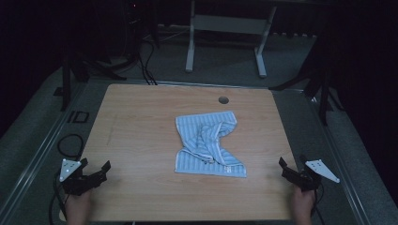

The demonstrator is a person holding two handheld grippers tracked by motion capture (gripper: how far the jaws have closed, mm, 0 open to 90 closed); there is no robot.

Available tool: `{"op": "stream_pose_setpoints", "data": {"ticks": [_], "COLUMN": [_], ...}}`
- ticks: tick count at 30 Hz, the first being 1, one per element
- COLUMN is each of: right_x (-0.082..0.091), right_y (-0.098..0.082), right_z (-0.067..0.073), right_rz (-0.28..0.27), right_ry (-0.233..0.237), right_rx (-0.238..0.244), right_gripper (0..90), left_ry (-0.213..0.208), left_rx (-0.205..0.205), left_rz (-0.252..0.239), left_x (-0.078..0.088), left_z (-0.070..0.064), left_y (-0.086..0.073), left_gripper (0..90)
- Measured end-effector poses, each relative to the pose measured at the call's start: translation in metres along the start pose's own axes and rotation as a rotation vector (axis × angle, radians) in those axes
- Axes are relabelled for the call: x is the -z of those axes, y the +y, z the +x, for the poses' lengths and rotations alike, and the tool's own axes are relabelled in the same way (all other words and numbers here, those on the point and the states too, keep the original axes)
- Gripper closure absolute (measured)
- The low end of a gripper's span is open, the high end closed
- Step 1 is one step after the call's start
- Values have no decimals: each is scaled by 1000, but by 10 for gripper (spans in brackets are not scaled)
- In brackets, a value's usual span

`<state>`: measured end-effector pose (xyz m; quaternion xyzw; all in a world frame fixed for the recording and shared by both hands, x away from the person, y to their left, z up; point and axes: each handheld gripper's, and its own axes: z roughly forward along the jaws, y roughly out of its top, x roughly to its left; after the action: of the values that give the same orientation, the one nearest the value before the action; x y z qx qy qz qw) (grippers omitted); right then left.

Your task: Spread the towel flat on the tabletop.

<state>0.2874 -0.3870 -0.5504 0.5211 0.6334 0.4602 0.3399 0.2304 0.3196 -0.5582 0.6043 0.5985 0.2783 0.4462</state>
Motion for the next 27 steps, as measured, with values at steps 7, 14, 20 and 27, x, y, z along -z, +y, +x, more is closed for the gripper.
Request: {"op": "stream_pose_setpoints", "data": {"ticks": [7, 14, 20, 27], "right_x": [-6, -11, -18, -23], "right_y": [-1, 4, 10, 27], "right_z": [-4, -3, 8, 12], "right_rz": [58, 160, 284, 456], "right_ry": [42, 133, 254, 338], "right_rx": [-46, -25, 121, 233], "right_gripper": [126, 131, 130, 131], "left_ry": [-83, -131, -139, -155], "left_rx": [-37, -108, -200, -277], "left_rz": [99, 207, 342, 455], "left_x": [-7, -13, -18, -18], "left_z": [-4, -6, -11, -13], "left_y": [4, 10, 16, 23], "left_gripper": [72, 72, 72, 72]}}
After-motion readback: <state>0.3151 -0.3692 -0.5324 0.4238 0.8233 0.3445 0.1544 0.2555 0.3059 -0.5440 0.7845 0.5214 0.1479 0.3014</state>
